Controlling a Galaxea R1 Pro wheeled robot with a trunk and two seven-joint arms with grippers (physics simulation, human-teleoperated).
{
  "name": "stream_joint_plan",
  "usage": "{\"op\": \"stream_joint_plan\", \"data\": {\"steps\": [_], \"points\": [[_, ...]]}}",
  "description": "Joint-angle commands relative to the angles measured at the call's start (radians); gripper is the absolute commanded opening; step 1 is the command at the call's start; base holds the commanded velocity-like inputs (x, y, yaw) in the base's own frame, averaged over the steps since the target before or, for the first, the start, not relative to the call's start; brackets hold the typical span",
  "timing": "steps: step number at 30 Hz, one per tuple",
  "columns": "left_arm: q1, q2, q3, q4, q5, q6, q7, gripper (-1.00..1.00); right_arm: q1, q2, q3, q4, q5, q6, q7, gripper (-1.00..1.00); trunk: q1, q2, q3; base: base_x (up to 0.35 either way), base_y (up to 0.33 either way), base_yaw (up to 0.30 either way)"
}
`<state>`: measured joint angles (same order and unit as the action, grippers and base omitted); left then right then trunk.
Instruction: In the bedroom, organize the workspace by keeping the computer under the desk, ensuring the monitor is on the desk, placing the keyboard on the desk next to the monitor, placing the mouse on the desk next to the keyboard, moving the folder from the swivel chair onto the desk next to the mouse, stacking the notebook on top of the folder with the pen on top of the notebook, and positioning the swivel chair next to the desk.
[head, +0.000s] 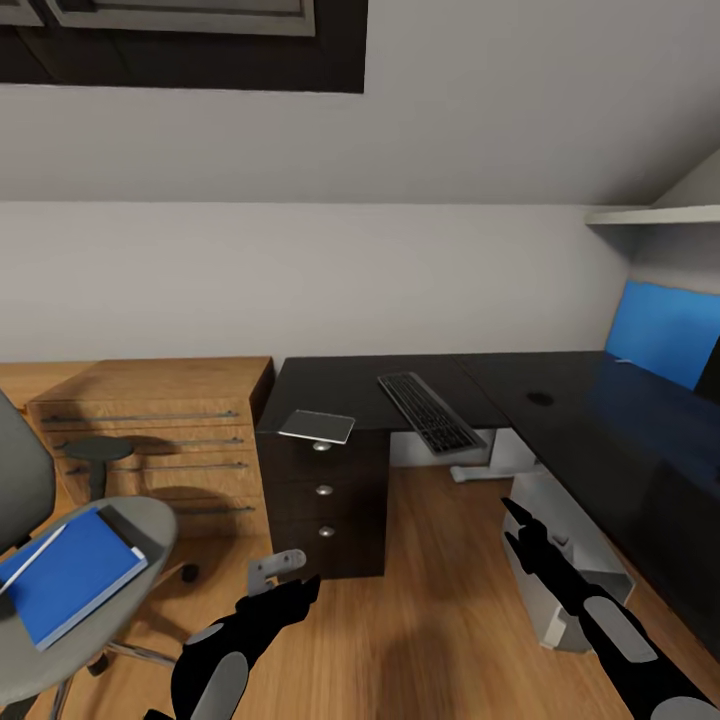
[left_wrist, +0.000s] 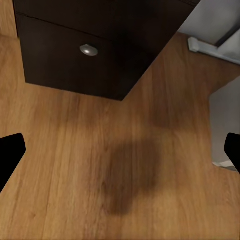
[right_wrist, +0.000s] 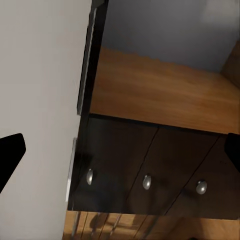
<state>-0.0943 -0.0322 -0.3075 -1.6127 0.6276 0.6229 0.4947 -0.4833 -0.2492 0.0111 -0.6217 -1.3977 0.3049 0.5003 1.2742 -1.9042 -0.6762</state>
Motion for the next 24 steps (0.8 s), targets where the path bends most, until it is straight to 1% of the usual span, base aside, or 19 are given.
{"op": "stream_joint_plan", "data": {"steps": [1, 2, 15, 19, 24], "points": [[-0.001, 0.0, -0.001, -0.001, 0.01, 0.001, 0.01, 1.0, -0.001, -0.001, 0.001, 0.0, -0.011, 0.006, 0.001, 1.0, 0.004, -0.008, -0.004, 0.0, 0.0, 0.0], [-0.001, 0.0, -0.001, -0.001, 0.01, 0.001, 0.01, 1.0, -0.001, -0.001, 0.001, 0.0, -0.011, 0.006, 0.001, 1.0, 0.008, -0.015, -0.007, 0.0, 0.0, 0.0], [0.0, 0.001, -0.003, 0.0, 0.008, 0.002, 0.01, 1.0, 0.0, 0.0, 0.001, 0.0, -0.011, 0.006, 0.0, 1.0, 0.008, -0.015, -0.007, 0.008, 0.0, 0.0], [0.001, 0.002, -0.008, 0.0, 0.008, 0.001, 0.01, 1.0, 0.0, 0.0, 0.001, 0.0, -0.011, 0.005, 0.0, 1.0, 0.008, -0.015, -0.007, 0.138, 0.0, 0.0], [0.001, 0.003, -0.011, 0.001, 0.008, 0.001, 0.01, 1.0, 0.0, 0.0, 0.001, 0.0, -0.011, 0.006, 0.0, 1.0, 0.008, -0.015, -0.007, 0.274, 0.007, 0.0]]}}
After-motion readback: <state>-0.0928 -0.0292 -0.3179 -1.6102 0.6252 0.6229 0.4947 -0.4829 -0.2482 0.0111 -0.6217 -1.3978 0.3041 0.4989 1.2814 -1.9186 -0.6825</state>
